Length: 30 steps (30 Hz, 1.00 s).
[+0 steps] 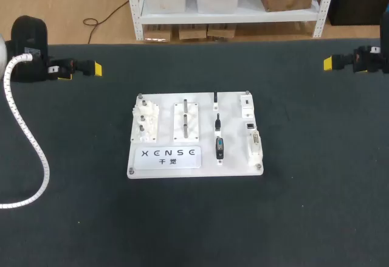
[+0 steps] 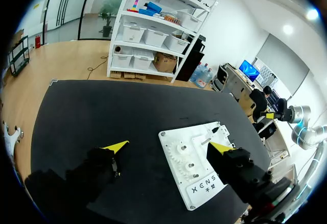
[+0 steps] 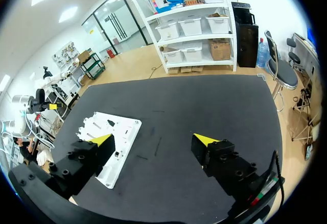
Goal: Insert the USB connector, Ethernet cable, and multi-pin plug into their matching sockets one by one.
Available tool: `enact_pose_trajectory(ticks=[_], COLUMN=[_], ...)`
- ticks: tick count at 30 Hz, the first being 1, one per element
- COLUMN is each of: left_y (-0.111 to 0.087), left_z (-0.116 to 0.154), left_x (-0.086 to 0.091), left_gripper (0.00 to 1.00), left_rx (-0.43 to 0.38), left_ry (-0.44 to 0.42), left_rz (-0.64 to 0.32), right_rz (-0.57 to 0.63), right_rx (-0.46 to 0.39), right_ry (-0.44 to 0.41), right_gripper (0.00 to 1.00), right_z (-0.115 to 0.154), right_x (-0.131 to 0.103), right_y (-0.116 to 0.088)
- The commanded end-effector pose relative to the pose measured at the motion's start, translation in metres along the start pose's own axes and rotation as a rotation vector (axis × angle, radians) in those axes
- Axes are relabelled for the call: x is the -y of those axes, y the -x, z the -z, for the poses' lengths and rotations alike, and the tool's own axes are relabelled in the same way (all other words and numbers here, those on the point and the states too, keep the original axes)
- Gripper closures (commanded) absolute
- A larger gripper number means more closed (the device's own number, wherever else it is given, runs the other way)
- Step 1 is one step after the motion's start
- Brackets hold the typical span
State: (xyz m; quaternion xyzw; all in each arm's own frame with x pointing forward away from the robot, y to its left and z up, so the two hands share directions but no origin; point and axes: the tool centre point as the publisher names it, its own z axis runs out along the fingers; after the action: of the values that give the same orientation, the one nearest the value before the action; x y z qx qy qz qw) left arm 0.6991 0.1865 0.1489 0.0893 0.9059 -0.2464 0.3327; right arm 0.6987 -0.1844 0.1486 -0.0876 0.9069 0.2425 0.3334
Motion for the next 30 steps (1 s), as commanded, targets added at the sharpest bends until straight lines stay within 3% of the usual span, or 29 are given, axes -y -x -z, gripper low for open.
enact_pose_trajectory(ticks=[1,28,30], left_y=[0.0011,0.0011,0.0007], left_z=[0.0001,0.0001,-0.004], left_x=[0.0012,0.0012,0.0033], left_gripper=[0.0,0.0,0.0], left_rx=[-0.006,-0.006,-0.024], left_ry=[0.007,0.007,-0.025], left_rz=[0.001,0.001,-0.048], right_rz=[0.0,0.0,0.0], right_rx=[-0.001,-0.001,-0.001], right_ry=[-0.003,-0.003,-0.003], right_gripper=[0.0,0.0,0.0], right_z=[0.0,0.0,0.0], right_x=[-0.0005,-0.0005,-0.0005], right_y=[0.0002,0.0002,0.0002])
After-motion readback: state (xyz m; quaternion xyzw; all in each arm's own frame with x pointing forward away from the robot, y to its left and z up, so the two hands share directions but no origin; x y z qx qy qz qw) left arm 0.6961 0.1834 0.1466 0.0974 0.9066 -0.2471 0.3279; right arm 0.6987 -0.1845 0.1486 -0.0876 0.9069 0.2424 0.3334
